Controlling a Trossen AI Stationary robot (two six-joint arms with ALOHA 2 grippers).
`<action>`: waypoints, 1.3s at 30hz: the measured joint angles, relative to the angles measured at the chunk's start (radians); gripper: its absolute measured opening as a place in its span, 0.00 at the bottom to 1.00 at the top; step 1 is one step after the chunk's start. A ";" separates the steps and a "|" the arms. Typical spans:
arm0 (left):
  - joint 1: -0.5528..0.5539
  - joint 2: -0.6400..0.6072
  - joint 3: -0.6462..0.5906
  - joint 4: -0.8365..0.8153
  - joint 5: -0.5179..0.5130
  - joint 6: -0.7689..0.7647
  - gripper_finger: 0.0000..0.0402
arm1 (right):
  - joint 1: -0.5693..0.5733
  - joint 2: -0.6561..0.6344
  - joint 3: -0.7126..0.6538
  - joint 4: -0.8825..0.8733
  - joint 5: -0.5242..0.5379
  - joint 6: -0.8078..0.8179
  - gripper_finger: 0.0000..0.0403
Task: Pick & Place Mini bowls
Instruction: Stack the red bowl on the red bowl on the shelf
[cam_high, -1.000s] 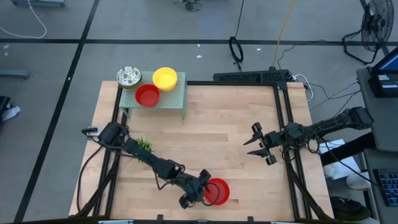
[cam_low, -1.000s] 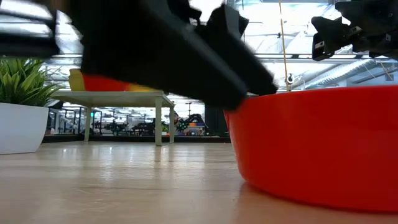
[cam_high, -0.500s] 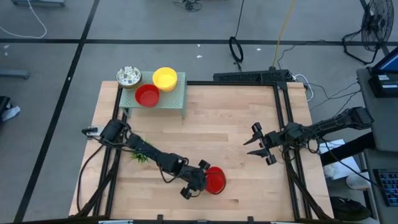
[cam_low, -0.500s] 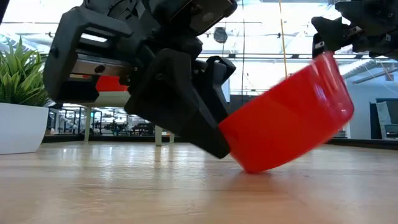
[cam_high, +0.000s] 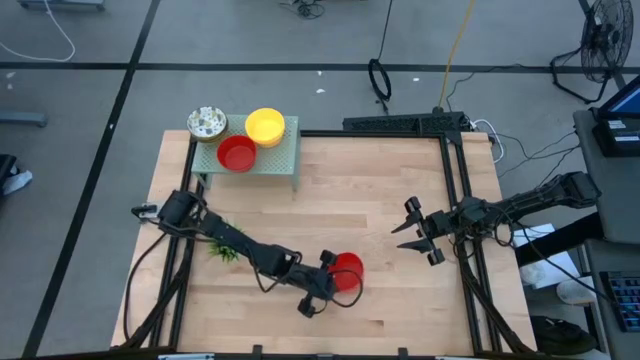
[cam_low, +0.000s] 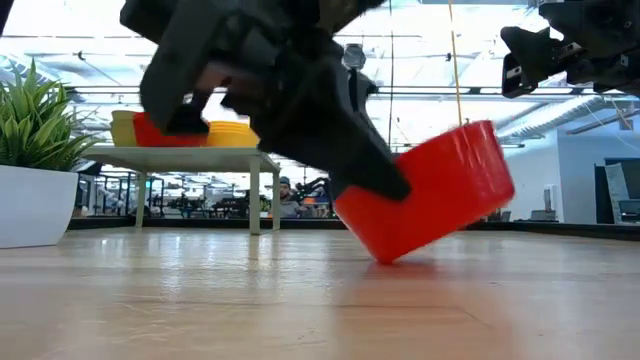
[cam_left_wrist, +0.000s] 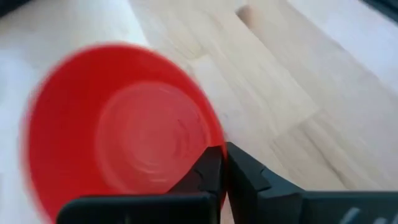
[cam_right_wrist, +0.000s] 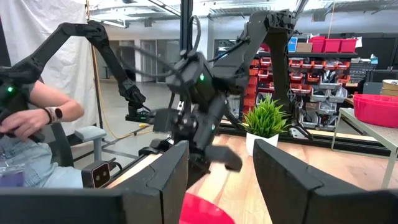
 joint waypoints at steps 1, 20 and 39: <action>-0.001 -0.012 -0.001 -0.001 -0.011 -0.001 0.03 | 0.000 0.000 0.000 0.000 0.000 0.000 0.42; 0.104 -0.742 0.000 -0.750 -0.575 -0.301 0.02 | 0.000 0.000 0.000 0.000 0.000 0.000 0.42; 0.573 -0.931 0.000 -1.262 -0.527 -0.574 0.02 | 0.000 0.000 0.000 0.000 0.000 0.000 0.42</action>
